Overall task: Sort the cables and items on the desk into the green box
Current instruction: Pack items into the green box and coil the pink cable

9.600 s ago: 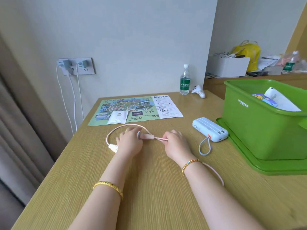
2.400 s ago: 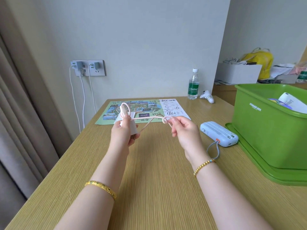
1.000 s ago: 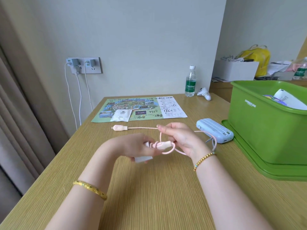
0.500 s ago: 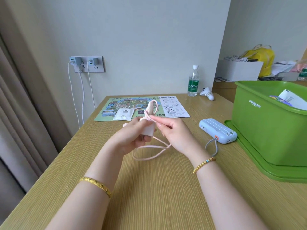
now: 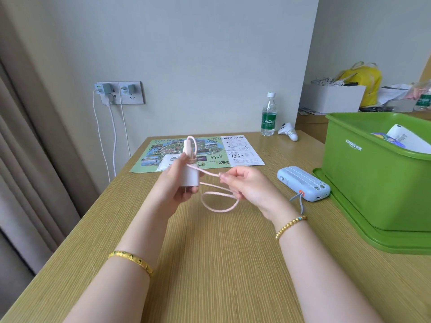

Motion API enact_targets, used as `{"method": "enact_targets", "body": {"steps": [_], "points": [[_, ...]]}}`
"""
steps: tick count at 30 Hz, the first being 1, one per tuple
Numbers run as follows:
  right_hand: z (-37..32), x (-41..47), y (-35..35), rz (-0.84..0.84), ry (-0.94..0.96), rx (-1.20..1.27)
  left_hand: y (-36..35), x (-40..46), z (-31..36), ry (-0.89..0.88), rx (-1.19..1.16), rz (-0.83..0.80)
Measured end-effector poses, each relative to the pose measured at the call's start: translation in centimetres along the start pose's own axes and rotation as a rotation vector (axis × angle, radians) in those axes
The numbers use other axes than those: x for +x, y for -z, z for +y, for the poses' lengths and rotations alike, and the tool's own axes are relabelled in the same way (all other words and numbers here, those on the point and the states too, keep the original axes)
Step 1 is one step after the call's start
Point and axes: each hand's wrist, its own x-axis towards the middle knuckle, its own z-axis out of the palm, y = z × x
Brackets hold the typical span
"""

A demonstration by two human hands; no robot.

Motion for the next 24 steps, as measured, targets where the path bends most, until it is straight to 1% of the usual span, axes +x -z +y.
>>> {"method": "enact_targets", "body": {"steps": [1,3,5,6,8,11,13,15,17,18,19,20,21,22,23,24], "points": [[0.2,0.0,0.3,-0.010,-0.066,0.022,0.3,0.0,0.0,-0.029,-0.051,-0.042],[0.6,0.1,0.9,0.026,-0.165,0.024,0.5,-0.3,0.0,-0.095,-0.088,-0.197],[0.8,0.3,1.3,0.105,-0.214,0.033,0.5,-0.9,0.1,-0.138,-0.027,-0.389],[0.8,0.4,1.4,0.152,-0.225,0.055,0.4,-1.1,0.2,-0.143,0.027,-0.467],[0.9,0.4,1.6,0.210,-0.234,0.081,0.4,-1.6,0.4,-0.132,0.144,-0.559],[0.7,0.3,1.5,0.150,-0.247,0.004,0.4,-2.5,0.7,-0.104,0.380,-0.673],[0.6,0.2,1.4,0.140,-0.248,-0.071,0.0,-3.1,1.1,-0.027,0.647,-0.715],[0.6,0.1,1.3,0.179,-0.230,-0.113,-0.6,-3.4,1.1,0.043,0.922,-0.687],[0.5,0.0,1.1,0.209,-0.177,-0.113,-1.6,-3.1,0.3,-0.035,1.225,-0.590],[0.4,-0.1,0.9,0.204,-0.131,-0.101,-2.1,-2.8,-0.3,-0.109,1.382,-0.497],[0.3,0.0,0.8,0.188,-0.080,-0.086,-2.4,-2.5,-0.8,-0.178,1.509,-0.366],[0.1,-0.1,0.7,0.163,-0.032,-0.070,-2.7,-2.2,-1.3,-0.224,1.573,-0.224],[-0.1,-0.1,0.5,0.129,0.006,-0.058,-2.7,-1.9,-1.5,-0.245,1.566,-0.092],[-0.2,-0.1,0.4,0.092,0.032,-0.057,-2.5,-1.7,-1.5,-0.256,1.500,0.009],[-0.3,-0.1,0.2,0.054,0.053,-0.069,-2.2,-1.4,-1.3,-0.246,1.384,0.058],[-0.3,-0.1,0.0,0.021,0.073,-0.095,-1.8,-1.2,-0.9,-0.222,1.207,0.059]]}}
